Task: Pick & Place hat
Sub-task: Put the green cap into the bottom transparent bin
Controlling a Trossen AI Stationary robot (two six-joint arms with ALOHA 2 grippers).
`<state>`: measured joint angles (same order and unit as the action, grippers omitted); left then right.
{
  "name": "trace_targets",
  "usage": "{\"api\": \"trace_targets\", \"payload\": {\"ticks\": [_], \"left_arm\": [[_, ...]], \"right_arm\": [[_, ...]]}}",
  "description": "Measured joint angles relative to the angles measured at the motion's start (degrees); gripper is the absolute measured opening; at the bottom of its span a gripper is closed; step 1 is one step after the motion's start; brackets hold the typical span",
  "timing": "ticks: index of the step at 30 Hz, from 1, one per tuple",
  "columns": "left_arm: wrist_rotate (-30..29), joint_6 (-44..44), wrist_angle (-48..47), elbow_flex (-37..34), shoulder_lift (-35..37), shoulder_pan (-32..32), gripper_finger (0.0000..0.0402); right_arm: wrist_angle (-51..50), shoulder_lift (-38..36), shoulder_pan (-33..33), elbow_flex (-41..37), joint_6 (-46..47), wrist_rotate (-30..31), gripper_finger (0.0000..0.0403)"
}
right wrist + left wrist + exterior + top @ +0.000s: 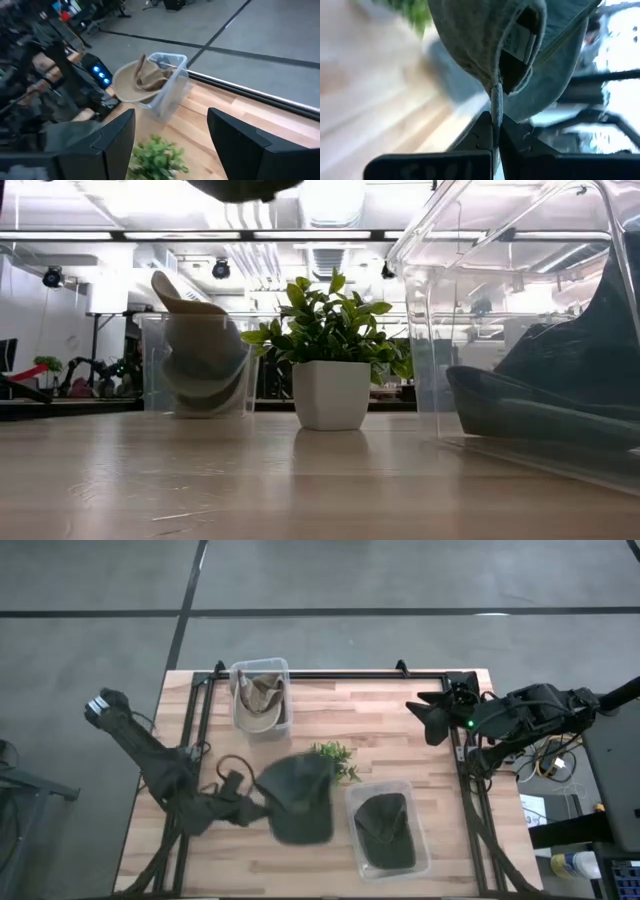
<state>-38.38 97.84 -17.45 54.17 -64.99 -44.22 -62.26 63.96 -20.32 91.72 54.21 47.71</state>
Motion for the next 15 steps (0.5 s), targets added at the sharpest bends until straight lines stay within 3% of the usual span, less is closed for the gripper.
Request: {"api": "trace_targets", "payload": {"ticks": [6,15], "left_arm": [[-8.6,-3.2,-0.1,0.0,3.7,2.1,0.0005],[-11.8,-12.1,0.0,2.8,3.9,7.4,0.0005]], "right_arm": [[4.5,1.0,0.0,0.0,1.1,-0.1,0.0240],[10.9,8.2,0.0,0.0,1.4,-4.1,0.0237]]}}
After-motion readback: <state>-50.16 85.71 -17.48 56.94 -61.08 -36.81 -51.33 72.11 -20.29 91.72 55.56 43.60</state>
